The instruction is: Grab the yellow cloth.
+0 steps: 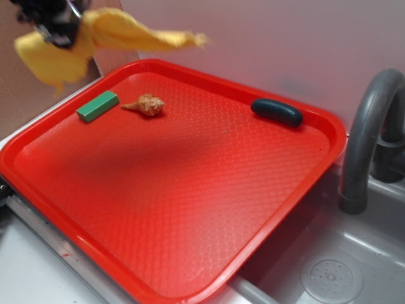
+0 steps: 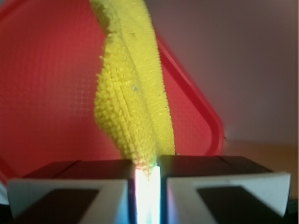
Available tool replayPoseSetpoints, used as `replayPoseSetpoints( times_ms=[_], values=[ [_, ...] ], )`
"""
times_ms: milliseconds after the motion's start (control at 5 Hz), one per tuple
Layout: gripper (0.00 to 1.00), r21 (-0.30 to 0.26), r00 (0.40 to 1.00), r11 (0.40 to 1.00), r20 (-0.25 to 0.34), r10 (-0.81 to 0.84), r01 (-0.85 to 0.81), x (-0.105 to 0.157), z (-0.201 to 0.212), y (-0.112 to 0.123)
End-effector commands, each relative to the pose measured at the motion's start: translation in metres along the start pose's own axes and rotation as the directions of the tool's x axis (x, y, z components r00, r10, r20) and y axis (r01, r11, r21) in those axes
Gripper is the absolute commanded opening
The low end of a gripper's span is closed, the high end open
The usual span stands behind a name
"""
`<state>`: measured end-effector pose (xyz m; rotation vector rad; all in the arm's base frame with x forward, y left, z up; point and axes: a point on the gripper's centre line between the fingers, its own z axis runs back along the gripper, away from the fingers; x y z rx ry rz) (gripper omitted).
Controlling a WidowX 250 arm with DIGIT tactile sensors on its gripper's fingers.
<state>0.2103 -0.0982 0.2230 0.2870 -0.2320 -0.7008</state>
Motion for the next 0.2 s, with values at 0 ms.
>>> replayPoseSetpoints(
  times_ms=[0],
  values=[
    [0.0, -0.158, 0.861, 0.846, -0.097, 0.5, -0.509, -0.0218, 0.0715, 0.0032]
  ],
)
